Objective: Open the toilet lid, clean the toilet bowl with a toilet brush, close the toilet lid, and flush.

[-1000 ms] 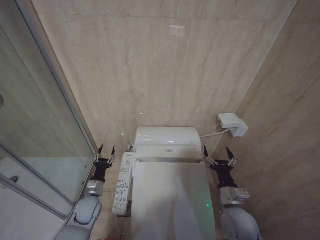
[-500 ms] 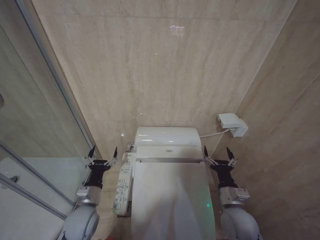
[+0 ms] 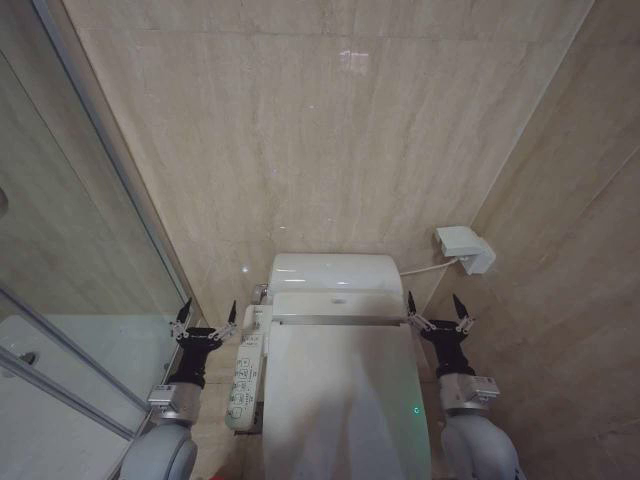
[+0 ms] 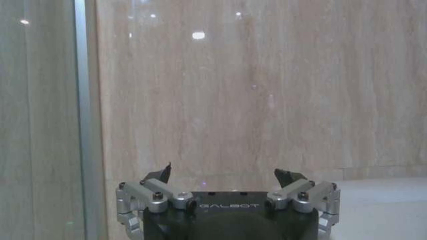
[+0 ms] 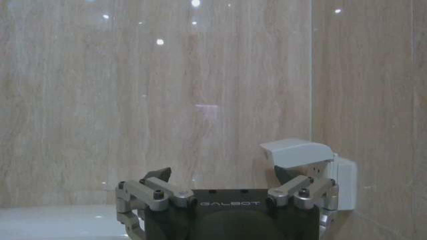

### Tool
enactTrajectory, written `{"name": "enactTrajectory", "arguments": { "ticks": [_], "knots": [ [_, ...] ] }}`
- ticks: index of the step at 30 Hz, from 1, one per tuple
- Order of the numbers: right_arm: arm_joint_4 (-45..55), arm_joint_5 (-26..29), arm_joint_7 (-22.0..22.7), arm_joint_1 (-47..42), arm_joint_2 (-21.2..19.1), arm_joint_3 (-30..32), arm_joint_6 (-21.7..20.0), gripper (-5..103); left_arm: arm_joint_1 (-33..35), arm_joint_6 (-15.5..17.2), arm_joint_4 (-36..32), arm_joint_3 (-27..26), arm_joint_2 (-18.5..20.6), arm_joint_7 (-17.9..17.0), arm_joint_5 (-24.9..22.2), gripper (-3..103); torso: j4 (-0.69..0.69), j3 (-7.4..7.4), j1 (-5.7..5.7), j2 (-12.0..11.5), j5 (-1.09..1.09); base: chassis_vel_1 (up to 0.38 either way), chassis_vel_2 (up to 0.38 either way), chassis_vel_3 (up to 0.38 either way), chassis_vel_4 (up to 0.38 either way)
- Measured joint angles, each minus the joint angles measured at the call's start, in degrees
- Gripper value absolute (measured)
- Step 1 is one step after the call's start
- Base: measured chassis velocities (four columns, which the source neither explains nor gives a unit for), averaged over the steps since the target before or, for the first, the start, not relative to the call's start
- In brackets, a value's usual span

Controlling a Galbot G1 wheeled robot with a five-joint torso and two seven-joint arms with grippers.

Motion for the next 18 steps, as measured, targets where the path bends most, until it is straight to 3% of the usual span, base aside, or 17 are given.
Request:
{"name": "enactTrajectory", "arguments": {
  "ticks": [8,14,18],
  "knots": [
    [0.0,0.0,0.0,0.0,0.0,0.0,0.0,100,1.19,0.17,-1.26,0.54,0.15,-0.51,0.32,100,0.02,0.0,0.0,0.0,0.0,0.0,0.0,0.0,0.0],
    [0.0,0.0,0.0,0.0,0.0,0.0,0.0,100,0.85,-3.52,0.4,-1.82,1.15,1.56,3.31,100,0.01,0.0,0.0,0.0,-0.01,0.0,0.0,0.0,0.0],
    [0.0,0.0,0.0,0.0,0.0,0.0,0.0,100,0.48,-4.26,1.5,-3.68,0.73,2.35,3.32,100,0.01,0.0,0.0,0.0,-0.01,0.0,0.0,0.0,0.0]
  ]
}}
